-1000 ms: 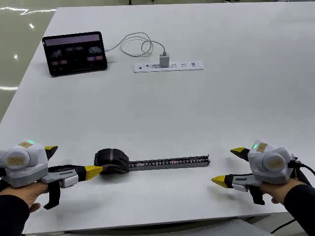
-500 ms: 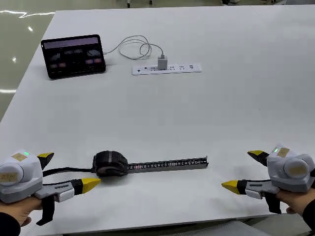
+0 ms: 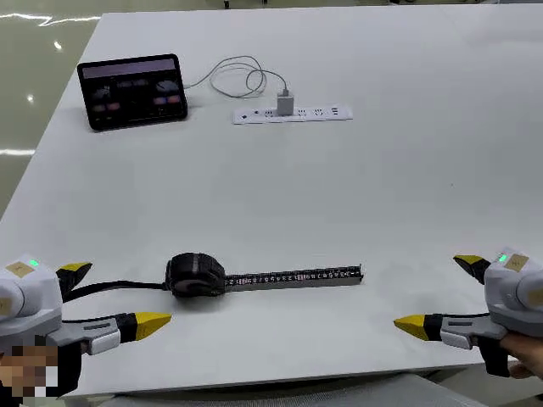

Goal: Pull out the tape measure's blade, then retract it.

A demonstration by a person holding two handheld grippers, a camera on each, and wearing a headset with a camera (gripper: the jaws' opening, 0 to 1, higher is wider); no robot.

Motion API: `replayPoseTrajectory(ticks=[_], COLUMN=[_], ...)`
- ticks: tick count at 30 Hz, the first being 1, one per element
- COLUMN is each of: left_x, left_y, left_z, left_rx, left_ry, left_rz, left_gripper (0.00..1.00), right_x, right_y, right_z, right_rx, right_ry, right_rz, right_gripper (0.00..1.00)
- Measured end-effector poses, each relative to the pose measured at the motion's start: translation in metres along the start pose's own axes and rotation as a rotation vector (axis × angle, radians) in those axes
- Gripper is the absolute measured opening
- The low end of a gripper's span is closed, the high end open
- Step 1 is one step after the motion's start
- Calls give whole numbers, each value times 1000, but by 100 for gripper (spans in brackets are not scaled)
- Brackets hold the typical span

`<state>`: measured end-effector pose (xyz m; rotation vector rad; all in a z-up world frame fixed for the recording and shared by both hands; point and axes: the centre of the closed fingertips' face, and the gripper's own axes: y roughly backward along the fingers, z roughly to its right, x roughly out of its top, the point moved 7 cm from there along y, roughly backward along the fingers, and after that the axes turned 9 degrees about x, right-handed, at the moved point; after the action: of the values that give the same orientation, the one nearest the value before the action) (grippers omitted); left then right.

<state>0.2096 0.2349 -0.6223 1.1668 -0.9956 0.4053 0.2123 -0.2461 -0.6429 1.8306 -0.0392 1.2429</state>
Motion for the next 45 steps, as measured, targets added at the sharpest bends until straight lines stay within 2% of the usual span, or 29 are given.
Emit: replayPoseTrajectory(ticks=[3,5,9,12,14,18,25,33,43,45], left_x=[1,0,-5,-9,-9,-11,-9,-8,-10,-11], left_y=[5,8,10,10,11,12,11,10,9,9], left_z=[-3,-4,-2,-1,0,-1,-1,0,1,1], left_rx=[25,35,18,27,29,33,32,33,44,43], left_ry=[2,6,2,-20,-14,-15,-12,-22,-24,-10], left_rz=[12,20,7,-20,-18,-20,-15,-31,-55,-56], left_gripper=[100,100,100,100,100,100,100,100,100,100], right_x=[-1,-6,-8,-9,-8,-9,-13,-13,-8,-7], right_y=[5,6,7,8,10,12,14,12,11,10], right_z=[-8,-11,-18,-16,-14,-18,-18,-15,-16,-17], right_rx=[1,3,17,17,16,14,10,8,16,18], right_ry=[0,14,29,26,7,15,11,-5,23,26], right_rz=[12,0,-14,-4,8,13,5,18,-6,-7], right_gripper=[96,97,100,100,100,100,100,100,100,100])
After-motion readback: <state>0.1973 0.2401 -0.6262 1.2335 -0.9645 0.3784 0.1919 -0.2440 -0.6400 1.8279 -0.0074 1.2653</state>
